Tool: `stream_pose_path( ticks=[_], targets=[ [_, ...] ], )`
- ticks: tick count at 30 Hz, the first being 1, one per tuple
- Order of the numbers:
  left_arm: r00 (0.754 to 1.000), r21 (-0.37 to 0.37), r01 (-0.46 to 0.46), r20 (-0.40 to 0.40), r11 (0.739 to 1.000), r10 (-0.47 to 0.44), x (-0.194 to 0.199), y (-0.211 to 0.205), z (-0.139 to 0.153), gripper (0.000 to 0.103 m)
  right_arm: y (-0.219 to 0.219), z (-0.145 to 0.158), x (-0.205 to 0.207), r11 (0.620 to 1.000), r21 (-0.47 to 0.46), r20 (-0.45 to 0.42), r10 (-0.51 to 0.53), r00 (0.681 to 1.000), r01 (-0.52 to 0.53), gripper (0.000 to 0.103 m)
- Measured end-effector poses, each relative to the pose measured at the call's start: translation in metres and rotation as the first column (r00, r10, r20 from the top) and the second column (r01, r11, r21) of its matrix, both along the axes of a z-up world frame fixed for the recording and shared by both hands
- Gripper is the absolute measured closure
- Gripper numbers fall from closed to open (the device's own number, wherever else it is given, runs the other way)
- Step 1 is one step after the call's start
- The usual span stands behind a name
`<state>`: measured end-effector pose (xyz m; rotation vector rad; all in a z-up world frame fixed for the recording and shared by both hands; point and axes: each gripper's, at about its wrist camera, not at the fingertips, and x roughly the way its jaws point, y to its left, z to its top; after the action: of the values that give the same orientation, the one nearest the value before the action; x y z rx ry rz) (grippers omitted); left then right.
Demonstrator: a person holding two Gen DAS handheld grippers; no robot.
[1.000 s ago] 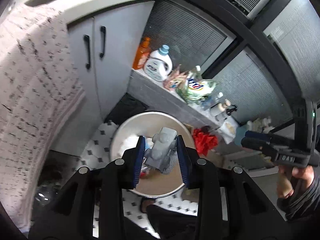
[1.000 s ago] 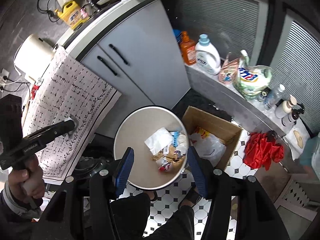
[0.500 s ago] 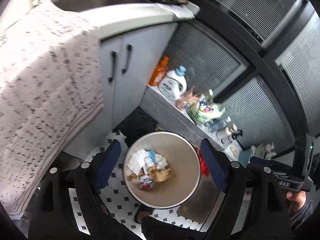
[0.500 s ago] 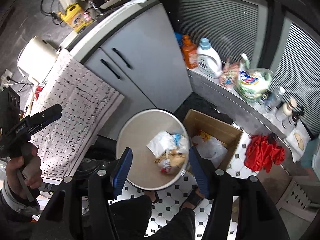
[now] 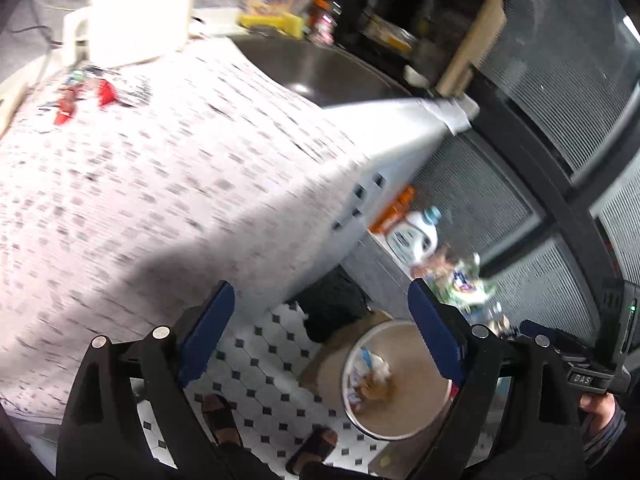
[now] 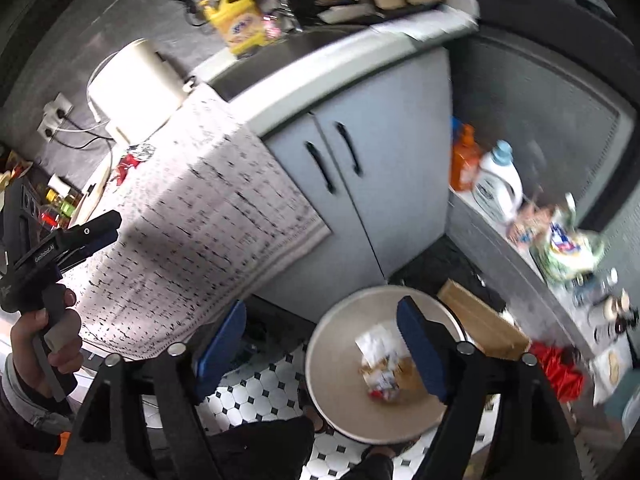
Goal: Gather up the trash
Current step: 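Bring both grippers back over the wrappers on the counter, then grasp the red-and-white wrapper with the left gripper while the right grasps the foil ball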
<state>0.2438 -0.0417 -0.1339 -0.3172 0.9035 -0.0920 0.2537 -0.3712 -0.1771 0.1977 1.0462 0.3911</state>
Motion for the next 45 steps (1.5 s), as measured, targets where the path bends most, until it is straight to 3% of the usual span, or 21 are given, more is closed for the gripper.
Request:
stream_pose_path(
  ticks=[11, 25, 28, 31, 38, 45],
  targets=[
    [0.981, 0.004, -0.179, 0.074, 0.984, 0.178, -0.001, 0.111, 0.02, 0.015, 0.092, 0.034, 0.033, 0.999, -0.022, 0.103, 0.04, 0.994, -0.038, 0.008],
    [0.955, -0.015, -0.274, 0.109, 0.962, 0.274, 0.013, 0.228, 0.019, 0.016, 0.195, 0.05, 0.059, 0.997, -0.027, 0.144, 0.069, 0.987, -0.066, 0.008],
    [0.954, -0.013, -0.28, 0.109, 0.96, 0.28, 0.023, 0.252, 0.016, 0.017, 0.214, 0.049, 0.064, 0.998, -0.025, 0.149, 0.068, 0.987, -0.065, 0.013],
    [0.955, -0.011, -0.277, 0.11, 0.961, 0.276, 0.035, 0.269, 0.013, 0.021, 0.231, 0.044, 0.071, 0.998, -0.009, 0.116, 0.065, 0.991, -0.064, 0.024],
    [0.957, -0.027, -0.277, 0.08, 0.96, 0.279, 0.076, 0.301, -0.007, 0.03, 0.254, 0.041, 0.072, 0.998, -0.051, 0.091, 0.051, 0.995, -0.046, 0.026],
    [0.964, -0.042, -0.256, 0.068, 0.966, 0.258, 0.113, 0.307, -0.02, 0.031, 0.257, 0.038, 0.079, 0.997, -0.079, 0.077, 0.019, 0.997, -0.013, 0.03]
  ],
)
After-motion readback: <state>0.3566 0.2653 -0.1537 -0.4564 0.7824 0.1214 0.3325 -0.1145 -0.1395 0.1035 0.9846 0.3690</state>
